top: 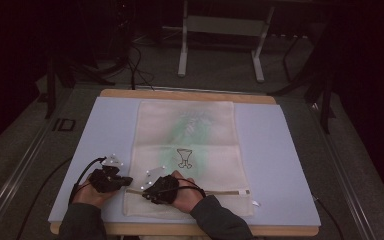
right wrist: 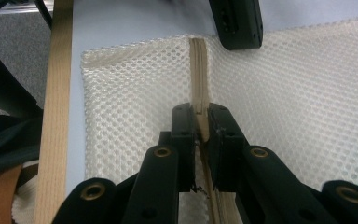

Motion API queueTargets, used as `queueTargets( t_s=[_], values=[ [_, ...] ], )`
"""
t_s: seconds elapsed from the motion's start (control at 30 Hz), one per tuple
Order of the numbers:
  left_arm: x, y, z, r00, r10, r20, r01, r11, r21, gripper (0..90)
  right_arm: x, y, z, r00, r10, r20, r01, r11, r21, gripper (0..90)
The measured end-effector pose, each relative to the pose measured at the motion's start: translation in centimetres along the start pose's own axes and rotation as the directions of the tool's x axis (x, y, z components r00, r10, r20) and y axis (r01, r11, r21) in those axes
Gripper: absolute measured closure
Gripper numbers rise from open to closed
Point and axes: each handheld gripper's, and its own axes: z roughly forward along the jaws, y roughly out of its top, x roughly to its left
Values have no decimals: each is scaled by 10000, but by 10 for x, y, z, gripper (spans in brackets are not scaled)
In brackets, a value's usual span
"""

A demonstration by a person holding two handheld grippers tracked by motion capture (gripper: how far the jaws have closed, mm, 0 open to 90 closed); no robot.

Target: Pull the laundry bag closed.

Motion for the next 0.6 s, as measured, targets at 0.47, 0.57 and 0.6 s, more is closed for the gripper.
queueTargets(
  t_s=[0.47,0.57,0.6],
  values=[
    [0,0,0,10000,32,-22,-32,10000,12,899,-1,-8,-8,10000,10,53,-11,10000,71,821],
    [-1,0,0,10000,35,-49,-35,10000,21,899,-2,-9,-9,10000,56,51,-57,10000,78,821],
    [-1,0,0,10000,35,-49,-35,10000,21,900,-2,-10,-9,10000,66,49,-66,10000,52,821]
  ],
)
